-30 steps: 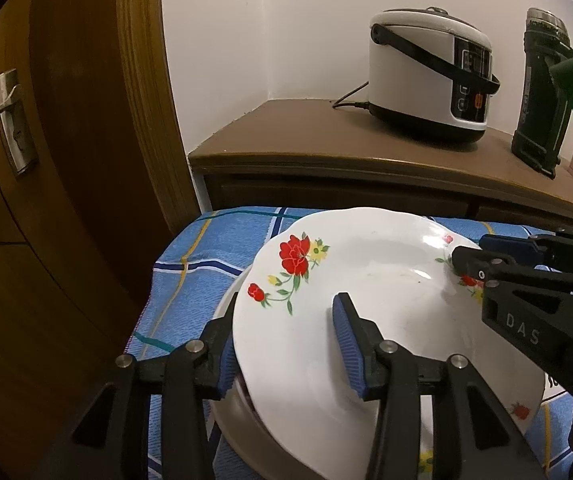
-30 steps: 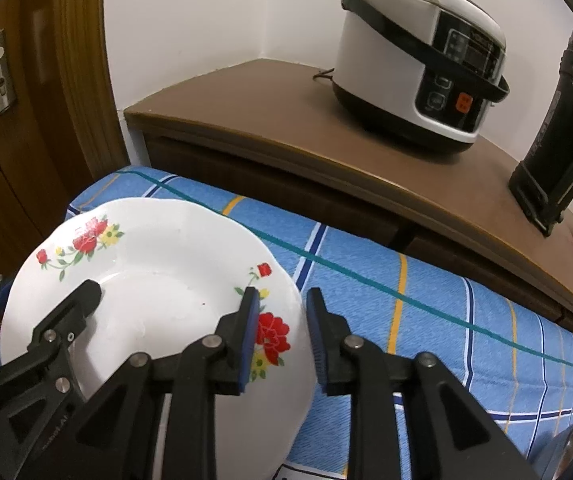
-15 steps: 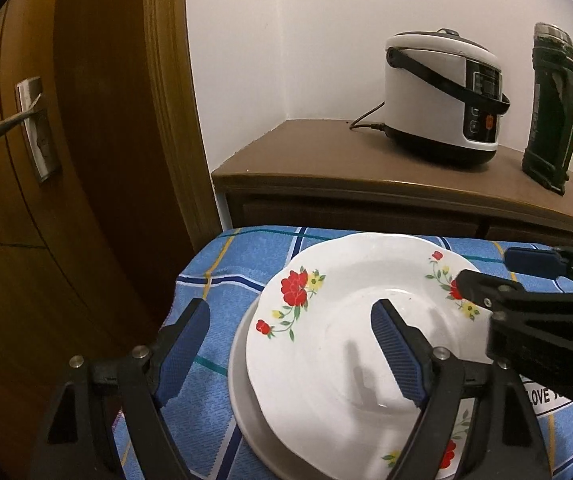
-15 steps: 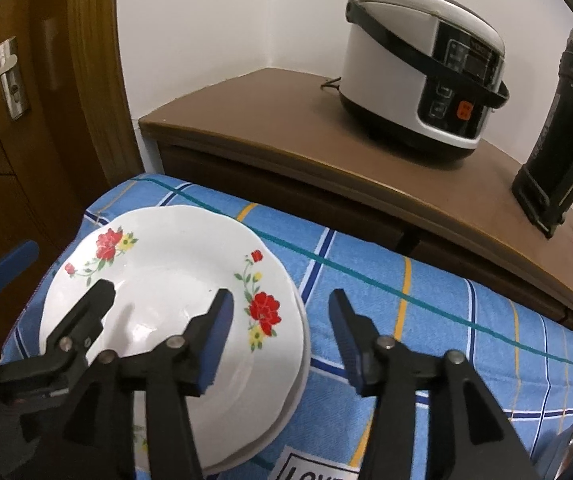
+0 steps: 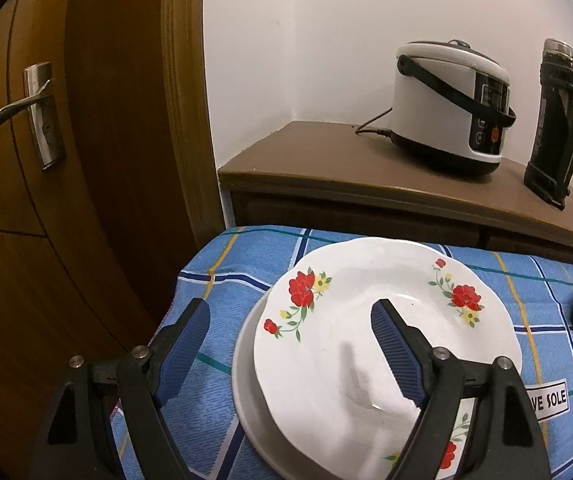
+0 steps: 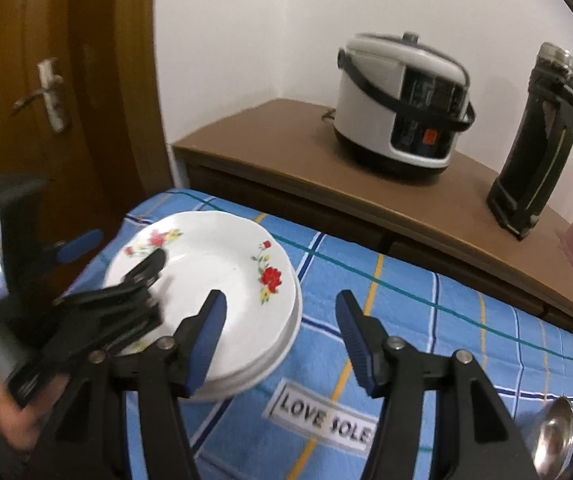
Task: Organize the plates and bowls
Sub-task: 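Move the right tool away from the stack to the pink plastic bowl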
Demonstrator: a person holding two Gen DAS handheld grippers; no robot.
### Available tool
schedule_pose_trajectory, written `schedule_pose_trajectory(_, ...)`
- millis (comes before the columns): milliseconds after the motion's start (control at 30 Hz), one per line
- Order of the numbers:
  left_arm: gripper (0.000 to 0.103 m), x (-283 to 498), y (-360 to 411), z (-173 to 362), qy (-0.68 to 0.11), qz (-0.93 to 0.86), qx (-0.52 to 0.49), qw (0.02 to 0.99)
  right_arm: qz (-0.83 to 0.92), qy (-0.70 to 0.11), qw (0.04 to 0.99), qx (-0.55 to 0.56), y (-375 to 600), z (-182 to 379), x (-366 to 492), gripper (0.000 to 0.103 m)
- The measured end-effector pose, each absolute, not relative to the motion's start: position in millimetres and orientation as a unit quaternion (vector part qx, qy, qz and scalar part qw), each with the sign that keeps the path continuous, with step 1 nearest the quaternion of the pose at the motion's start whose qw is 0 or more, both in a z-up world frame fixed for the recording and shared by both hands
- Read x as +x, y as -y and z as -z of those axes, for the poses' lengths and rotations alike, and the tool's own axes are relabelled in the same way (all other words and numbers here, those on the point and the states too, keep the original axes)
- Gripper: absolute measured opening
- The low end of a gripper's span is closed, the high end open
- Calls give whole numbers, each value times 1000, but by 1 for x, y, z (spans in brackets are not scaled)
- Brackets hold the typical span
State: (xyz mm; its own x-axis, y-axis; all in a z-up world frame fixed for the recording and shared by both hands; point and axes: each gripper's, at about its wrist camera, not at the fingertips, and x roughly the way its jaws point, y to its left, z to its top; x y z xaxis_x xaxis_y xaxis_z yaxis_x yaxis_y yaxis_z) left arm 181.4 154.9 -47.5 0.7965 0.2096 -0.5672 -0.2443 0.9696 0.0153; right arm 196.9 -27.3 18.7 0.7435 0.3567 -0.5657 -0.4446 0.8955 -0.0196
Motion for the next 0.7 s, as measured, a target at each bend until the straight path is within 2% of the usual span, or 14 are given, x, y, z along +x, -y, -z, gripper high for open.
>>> schedule_pose_trajectory(300, 85, 152, -143, 33, -270, -118, -54, 954, -183, -262, 946, -51, 146, -12, 115, 58)
schedule_pose_trajectory(600, 85, 110, -26, 14, -300, 36, -38, 952, -115, -312, 943, 4, 243, 32, 92, 57)
schedule_pose_trajectory(700, 85, 100, 15, 15, -314, 84, -34, 945, -111, -325, 939, 12, 258, 44, 85, 52)
